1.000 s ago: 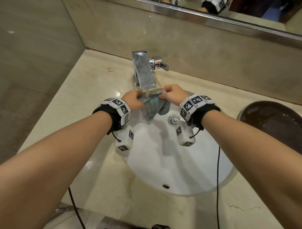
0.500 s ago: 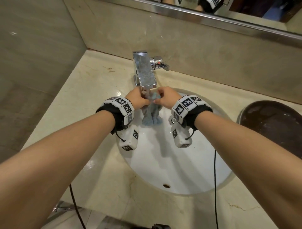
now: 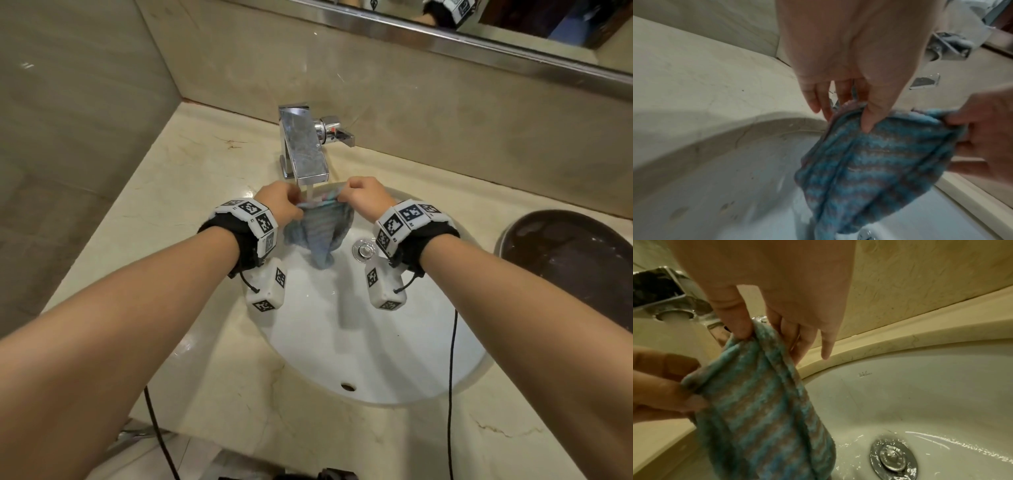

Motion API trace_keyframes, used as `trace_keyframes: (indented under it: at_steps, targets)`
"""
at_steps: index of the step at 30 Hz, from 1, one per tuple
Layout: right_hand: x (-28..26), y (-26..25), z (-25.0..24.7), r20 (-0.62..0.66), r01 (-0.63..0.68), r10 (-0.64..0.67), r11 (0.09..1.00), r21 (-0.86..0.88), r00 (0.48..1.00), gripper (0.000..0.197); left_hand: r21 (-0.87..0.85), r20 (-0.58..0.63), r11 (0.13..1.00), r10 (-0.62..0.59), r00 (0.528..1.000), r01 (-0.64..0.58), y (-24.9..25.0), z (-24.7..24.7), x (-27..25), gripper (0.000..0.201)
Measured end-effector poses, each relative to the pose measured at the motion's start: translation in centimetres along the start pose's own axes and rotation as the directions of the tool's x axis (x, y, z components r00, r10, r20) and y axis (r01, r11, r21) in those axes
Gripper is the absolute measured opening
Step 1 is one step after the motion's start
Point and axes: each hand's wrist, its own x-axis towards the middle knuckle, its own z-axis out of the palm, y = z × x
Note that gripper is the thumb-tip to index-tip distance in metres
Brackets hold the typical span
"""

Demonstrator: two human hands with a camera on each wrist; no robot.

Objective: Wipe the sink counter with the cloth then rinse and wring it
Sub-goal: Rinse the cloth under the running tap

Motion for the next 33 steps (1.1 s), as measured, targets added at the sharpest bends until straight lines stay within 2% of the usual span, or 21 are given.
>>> trace_keyframes:
  at_steps: [2, 4, 7, 10, 12, 14, 18, 20, 23, 27, 30, 33]
  targets:
    - [0.0, 0.4, -0.1, 0.015, -0.009, 0.01, 0.997, -0.075, 1.0, 0.016, -0.039, -0.056, 0.999, 0.025, 0.998, -0.027, 0.1, 0.0, -0.1, 0.029]
    - [0.1, 0.6, -0.1, 0.048, -0.001, 0.012, 0.976, -0.216, 0.999, 0.031, -0.073, -0.091, 0.996, 0.037, 0.995, -0.043, 0.3, 0.3, -0.2, 0.027]
    - [0.0, 0.6, 0.2, 0.177, 0.102, -0.036, 0.921, -0.375, 0.983, 0.068, -0.19, -0.067, 0.976, 0.093, 0.993, -0.104, 0.7, 0.7, -0.4, 0.03]
    - [0.1, 0.5, 1.0, 0.159, 0.168, -0.102, 0.861, -0.481, 0.982, 0.076, -0.273, -0.04, 0.948, 0.159, 0.987, -0.164, 1.0, 1.0, -0.5, 0.026]
    - [0.3, 0.4, 1.5, 0.118, 0.178, -0.141, 0.891, -0.417, 0.983, 0.065, -0.271, -0.043, 0.945, 0.177, 0.983, -0.182, 1.0, 1.0, -0.5, 0.027]
    - [0.6, 0.2, 1.9, 0.124, 0.184, -0.15, 0.923, -0.339, 0.981, 0.044, -0.276, -0.049, 0.943, 0.178, 0.983, -0.184, 1.0, 0.9, -0.6, 0.028]
    - [1.0, 0.1, 2.2, 0.067, 0.137, -0.12, 0.903, -0.406, 0.99, 0.018, -0.208, -0.052, 0.965, 0.153, 0.987, -0.161, 0.7, 0.8, -0.8, 0.029]
    - [1.0, 0.0, 2.0, 0.032, 0.129, -0.127, 0.916, -0.38, 0.991, 0.007, -0.124, -0.004, 0.984, 0.127, 0.992, -0.126, 0.2, 0.8, -0.7, 0.03]
    - [0.7, -0.1, 1.6, -0.009, 0.174, -0.178, 0.971, -0.165, 0.984, 0.009, -0.008, 0.115, 0.997, 0.074, 0.991, -0.073, -0.7, 1.0, -0.5, 0.032]
    - [0.5, -0.3, 1.2, -0.062, 0.187, -0.186, 0.982, 0.016, 0.981, 0.028, 0.087, 0.091, 0.996, 0.008, 0.996, -0.016, -1.0, 0.7, -0.3, 0.024]
    - [0.2, -0.3, 0.6, -0.046, 0.154, -0.152, 0.988, 0.028, 0.987, 0.027, 0.128, 0.037, 0.991, 0.03, 0.999, -0.034, -1.0, 0.4, 0.1, 0.027]
    - [0.3, 0.3, 0.0, 0.015, 0.086, -0.085, 0.992, -0.098, 0.996, 0.021, 0.0, -0.019, 0.998, 0.06, 0.998, -0.06, -1.2, 0.2, 0.2, 0.02]
